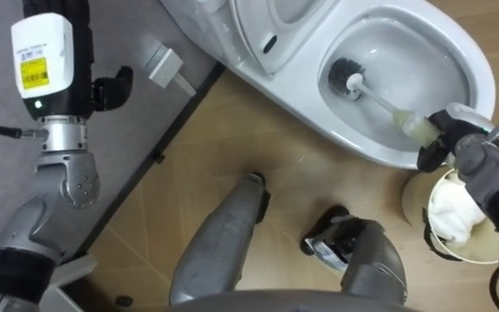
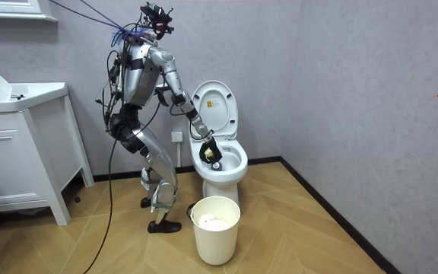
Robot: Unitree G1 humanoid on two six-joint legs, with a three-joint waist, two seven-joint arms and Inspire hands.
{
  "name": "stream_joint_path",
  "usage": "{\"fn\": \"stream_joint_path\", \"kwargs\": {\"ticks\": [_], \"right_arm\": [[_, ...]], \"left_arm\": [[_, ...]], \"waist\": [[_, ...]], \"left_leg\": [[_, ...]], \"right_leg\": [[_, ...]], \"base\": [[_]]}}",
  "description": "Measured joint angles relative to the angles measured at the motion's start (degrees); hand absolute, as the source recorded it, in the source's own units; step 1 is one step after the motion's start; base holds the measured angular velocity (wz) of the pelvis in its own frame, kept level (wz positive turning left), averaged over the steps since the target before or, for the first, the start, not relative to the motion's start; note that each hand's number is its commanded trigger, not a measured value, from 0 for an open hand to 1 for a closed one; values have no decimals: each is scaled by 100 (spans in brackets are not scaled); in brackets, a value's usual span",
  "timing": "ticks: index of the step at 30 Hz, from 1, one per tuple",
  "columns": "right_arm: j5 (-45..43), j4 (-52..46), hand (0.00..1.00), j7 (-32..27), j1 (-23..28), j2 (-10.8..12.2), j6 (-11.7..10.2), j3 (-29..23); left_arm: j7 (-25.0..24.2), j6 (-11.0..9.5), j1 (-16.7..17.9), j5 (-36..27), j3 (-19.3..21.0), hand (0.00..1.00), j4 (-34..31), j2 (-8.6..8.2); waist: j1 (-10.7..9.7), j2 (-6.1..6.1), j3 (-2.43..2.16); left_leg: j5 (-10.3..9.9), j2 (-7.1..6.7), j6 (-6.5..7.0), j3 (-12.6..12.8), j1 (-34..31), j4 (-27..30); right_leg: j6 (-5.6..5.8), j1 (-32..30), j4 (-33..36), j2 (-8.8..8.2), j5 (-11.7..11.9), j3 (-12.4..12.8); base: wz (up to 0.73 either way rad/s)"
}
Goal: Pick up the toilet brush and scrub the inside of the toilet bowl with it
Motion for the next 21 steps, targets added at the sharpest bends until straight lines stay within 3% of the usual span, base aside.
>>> {"fn": "stream_joint_path", "kwargs": {"ticks": [6,12,14,17,21], "right_arm": [[-104,-36,100,98,-69,32,0,160],[-127,-80,100,384,-295,73,0,336],[-292,-117,100,429,-370,99,0,474],[-379,-122,100,451,-464,110,-2,522],[-534,-214,100,537,-466,119,-2,464]], "left_arm": [[-61,-10,-315,16,-606,0,220,-1],[-539,-15,-753,-221,-1112,0,525,0],[-732,-68,-1056,-377,-1359,0,827,-1],[-1012,-143,-1310,-612,-1527,0,1146,-9],[-1166,-228,-1334,-863,-1515,0,1214,-11]], "waist": [[-233,-3,2],[-482,-12,7],[-538,-10,7],[-626,-17,11],[-640,-24,15]], "left_leg": [[3,-32,2,8,83,-47],[-8,-26,22,82,95,-25],[-9,-6,22,96,95,-16],[-9,0,22,141,97,-21],[4,3,50,287,113,-56]], "right_leg": [[13,72,9,-78,-31,-11],[21,43,31,-81,-34,55],[20,43,35,-77,-33,63],[21,-5,62,-65,-35,141],[22,-80,130,-75,-35,253]], "base": [[1],[-5],[-2],[-4],[-8]]}}
